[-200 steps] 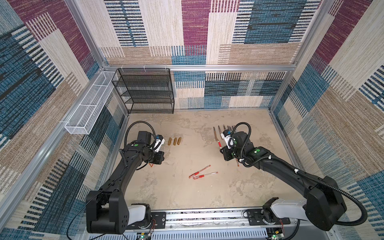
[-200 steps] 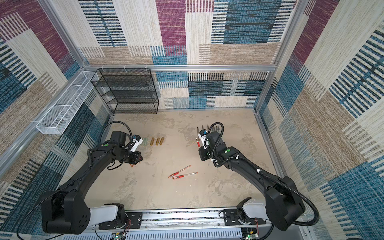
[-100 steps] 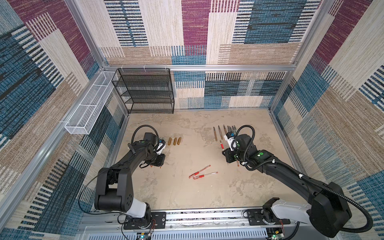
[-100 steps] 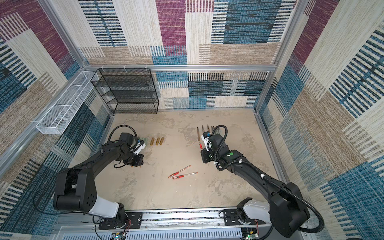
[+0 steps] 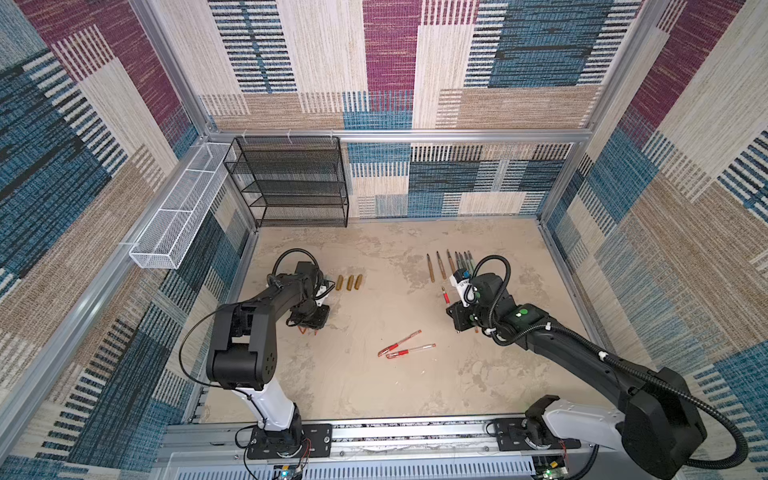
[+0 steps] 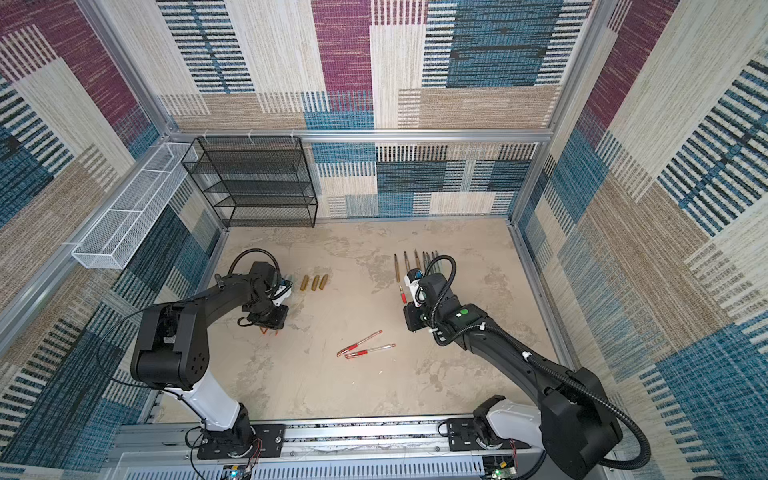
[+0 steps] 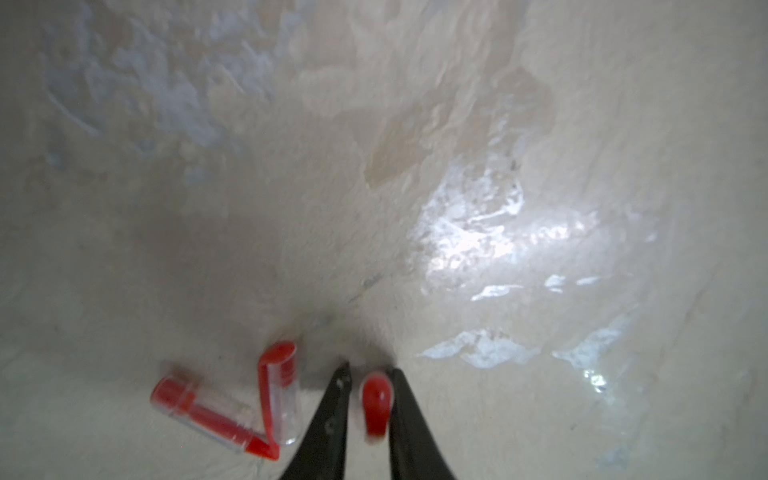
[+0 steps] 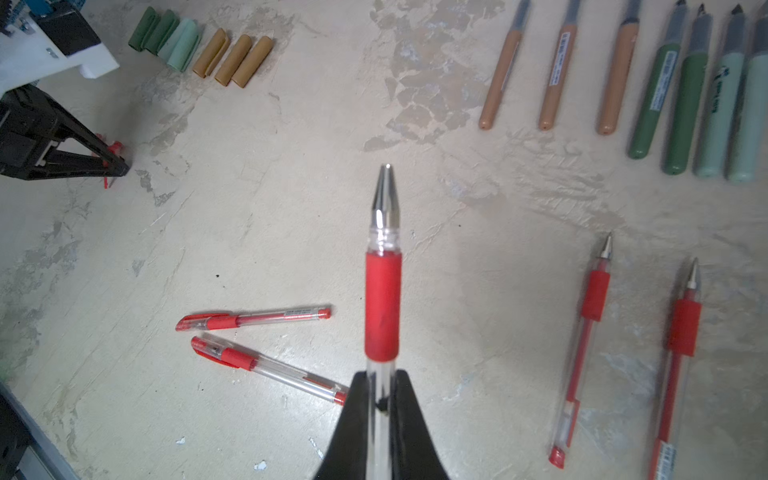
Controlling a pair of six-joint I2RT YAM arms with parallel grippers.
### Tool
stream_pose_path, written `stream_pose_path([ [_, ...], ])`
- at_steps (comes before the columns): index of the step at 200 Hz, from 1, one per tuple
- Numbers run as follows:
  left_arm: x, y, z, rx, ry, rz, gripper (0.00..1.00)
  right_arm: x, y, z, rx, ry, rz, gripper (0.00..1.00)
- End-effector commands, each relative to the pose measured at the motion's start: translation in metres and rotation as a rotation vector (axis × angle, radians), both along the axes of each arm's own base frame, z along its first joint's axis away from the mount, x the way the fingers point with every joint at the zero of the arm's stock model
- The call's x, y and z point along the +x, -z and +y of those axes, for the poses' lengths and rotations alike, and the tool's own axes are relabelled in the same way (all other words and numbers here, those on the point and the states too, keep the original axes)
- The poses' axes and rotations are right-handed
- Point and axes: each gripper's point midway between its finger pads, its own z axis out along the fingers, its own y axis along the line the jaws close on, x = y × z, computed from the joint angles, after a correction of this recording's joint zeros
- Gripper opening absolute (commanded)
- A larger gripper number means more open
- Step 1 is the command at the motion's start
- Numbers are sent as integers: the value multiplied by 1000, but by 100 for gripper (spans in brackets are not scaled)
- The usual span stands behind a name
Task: Open the pen caps
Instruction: 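Set the red cap down with the left gripper while the right carries the pen away, then lower the uncapped red pen beside the uncapped red pens and open the right gripper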
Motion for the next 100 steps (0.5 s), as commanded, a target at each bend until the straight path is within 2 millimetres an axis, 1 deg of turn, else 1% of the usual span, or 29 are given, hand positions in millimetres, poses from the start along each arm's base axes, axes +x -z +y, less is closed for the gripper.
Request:
stream_pose_path([
  [1,2,-4,3,26,13,-10,28,-1,0,-1,4,4,0,1],
  [19,6,-14,2,28,15,-40,34,-1,3,-2,-6,9,6,1],
  [42,9,-29,-2,16,3,-78,36,1,6,-4,-19,22,22,1],
  [63,10,-44,-8,-14,-6,-115,37,1,15,-5,-43,35,63,2],
  [85,10,-61,-16,-68,-9,-167,41,1,29,-10,-77,64,115,1],
  [100,9,-71,-20,-97,-10,-209,43,1,35,-13,-94,87,141,1],
])
